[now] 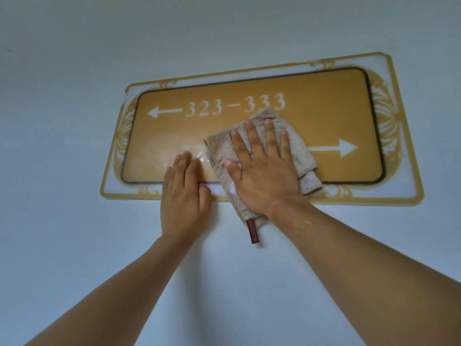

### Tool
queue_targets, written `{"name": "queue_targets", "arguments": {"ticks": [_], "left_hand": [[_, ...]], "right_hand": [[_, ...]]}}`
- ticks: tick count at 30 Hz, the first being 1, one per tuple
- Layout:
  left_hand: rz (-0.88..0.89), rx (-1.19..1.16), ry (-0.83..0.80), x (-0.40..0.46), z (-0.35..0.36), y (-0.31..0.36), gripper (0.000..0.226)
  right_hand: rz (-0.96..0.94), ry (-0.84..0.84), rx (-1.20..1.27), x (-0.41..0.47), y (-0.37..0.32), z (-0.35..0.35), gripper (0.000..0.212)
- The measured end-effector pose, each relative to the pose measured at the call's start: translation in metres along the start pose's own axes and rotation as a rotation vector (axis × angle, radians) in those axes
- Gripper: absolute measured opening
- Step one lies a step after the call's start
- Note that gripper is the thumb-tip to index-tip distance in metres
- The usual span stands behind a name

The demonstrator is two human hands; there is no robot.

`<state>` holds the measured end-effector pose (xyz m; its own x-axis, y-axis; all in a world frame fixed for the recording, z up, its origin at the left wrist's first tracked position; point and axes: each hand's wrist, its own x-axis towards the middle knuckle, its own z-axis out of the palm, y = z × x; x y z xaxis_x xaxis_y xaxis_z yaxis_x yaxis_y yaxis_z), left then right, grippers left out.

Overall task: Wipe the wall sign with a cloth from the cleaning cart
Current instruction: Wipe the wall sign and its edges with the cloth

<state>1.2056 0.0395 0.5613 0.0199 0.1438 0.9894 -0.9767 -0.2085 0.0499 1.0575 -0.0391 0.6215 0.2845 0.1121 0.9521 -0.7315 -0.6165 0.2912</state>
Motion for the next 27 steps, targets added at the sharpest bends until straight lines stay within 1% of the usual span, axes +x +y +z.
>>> {"name": "queue_targets", "arguments": {"ticks": [2,4,6,12,18,20,23,27], "left_hand": [[-0.039,-0.016,0.057,-0.002,-0.001,0.000,0.053],[-0.119,-0.036,0.111,-0.001,-0.001,0.000,0.051],[-0.178,-0.063,0.133,-0.001,-0.001,-0.001,0.049],[-0.181,-0.061,0.140,-0.002,-0.001,-0.002,0.048],[-0.162,-0.074,0.157,-0.002,0.002,-0.004,0.047],[-0.152,-0.057,0.154,-0.001,0.002,-0.005,0.044],[-0.140,-0.031,0.103,0.000,0.000,-0.005,0.043],[-0.018,0.053,-0.008,-0.002,-0.013,-0.018,0.045]], "right_hand": [[-0.002,-0.002,-0.001,-0.005,-0.003,0.002,0.069],[-0.003,0.000,0.014,-0.011,-0.005,0.004,0.069],[-0.003,0.009,0.032,-0.018,-0.008,0.004,0.067],[0.039,0.026,0.078,-0.042,-0.029,0.009,0.066],[0.002,-0.016,0.026,-0.036,-0.025,0.008,0.068],[-0.010,-0.025,0.010,-0.030,-0.024,0.006,0.068],[-0.067,-0.067,-0.015,-0.007,-0.019,0.002,0.068],[-0.074,-0.059,-0.049,0.028,-0.017,0.000,0.067]]}}
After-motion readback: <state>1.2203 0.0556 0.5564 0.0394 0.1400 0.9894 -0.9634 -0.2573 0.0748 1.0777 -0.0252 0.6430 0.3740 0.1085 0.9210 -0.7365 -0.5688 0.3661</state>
